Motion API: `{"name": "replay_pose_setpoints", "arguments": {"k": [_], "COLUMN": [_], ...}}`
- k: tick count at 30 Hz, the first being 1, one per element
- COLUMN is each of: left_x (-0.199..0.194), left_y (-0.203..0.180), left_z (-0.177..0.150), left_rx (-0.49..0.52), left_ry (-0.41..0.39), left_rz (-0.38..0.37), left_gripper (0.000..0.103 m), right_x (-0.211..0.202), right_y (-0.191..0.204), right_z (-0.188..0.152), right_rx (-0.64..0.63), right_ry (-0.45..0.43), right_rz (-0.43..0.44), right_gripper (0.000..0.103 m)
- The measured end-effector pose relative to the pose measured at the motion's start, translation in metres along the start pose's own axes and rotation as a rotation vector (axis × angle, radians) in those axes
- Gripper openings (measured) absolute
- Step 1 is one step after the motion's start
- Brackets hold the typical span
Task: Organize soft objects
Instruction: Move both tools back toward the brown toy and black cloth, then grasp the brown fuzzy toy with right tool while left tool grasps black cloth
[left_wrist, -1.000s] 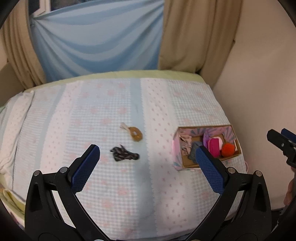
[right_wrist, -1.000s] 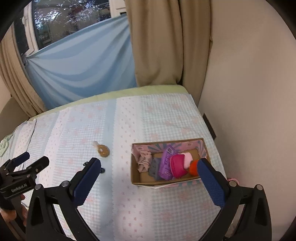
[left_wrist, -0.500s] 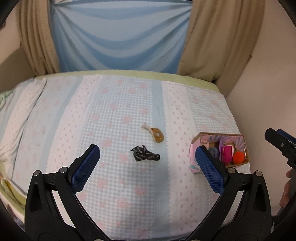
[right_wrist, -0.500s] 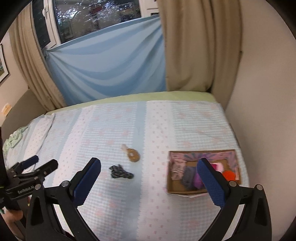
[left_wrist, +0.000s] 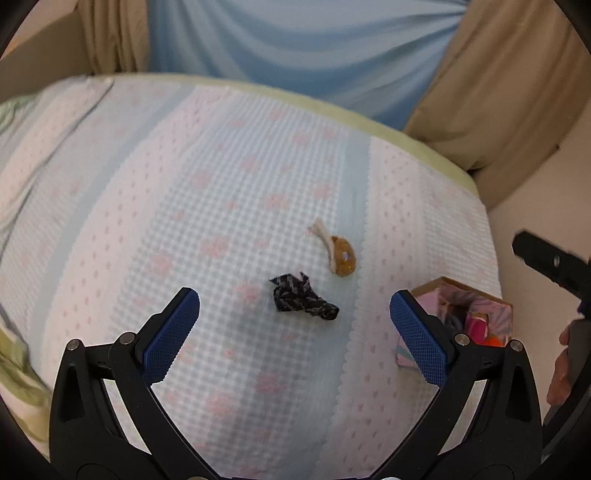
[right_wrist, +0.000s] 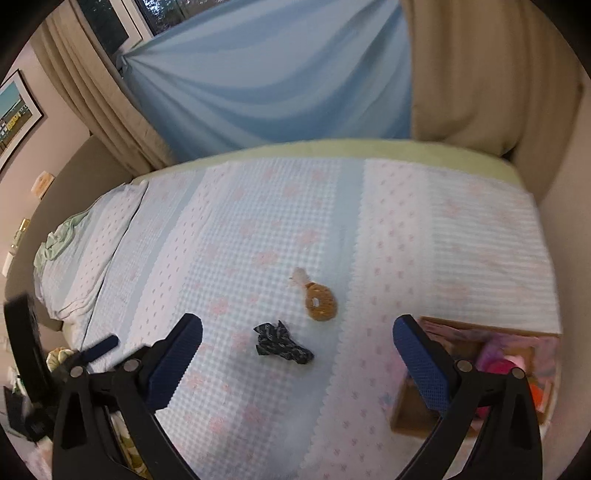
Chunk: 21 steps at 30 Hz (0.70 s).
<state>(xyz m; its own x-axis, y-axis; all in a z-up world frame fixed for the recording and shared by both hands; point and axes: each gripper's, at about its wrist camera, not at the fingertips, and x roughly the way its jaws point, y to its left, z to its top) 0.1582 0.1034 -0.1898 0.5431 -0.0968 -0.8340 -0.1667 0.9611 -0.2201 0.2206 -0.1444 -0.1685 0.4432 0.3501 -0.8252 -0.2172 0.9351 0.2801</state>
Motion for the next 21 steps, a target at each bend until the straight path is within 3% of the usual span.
{"name": "replay_pose_setpoints", "arguments": {"k": [10,14,19,21], "left_x": [0.128,0.182,0.225,0.241], "left_y": [0.006,0.003,0.002,0.003], "left_z": [-0.024,-0.033,-0.041,-0.048], "left_rx": [-0.048,-0.037,-0.023,-0.031], "left_ry": [0.085,0.115,0.127,0.143], "left_rz": [0.013,0.005,0.01,0.006], "left_gripper": [0.103,0.103,0.103,0.103], "right_x": [0.145,0.198,0.251,0.266], "right_y": [-0.032,-0.046,-0.056,-0.058], "right_z": [0.013,0.008,-0.004,-0.008], "right_rx": [0.013,0.038,0.051,0.063], "right_ry": [0.136,0.182,0.224,0.241], "right_rz": [0.058,0.106,0.135,0.138], "right_gripper": [0.099,0.086,0.084,0.078]}}
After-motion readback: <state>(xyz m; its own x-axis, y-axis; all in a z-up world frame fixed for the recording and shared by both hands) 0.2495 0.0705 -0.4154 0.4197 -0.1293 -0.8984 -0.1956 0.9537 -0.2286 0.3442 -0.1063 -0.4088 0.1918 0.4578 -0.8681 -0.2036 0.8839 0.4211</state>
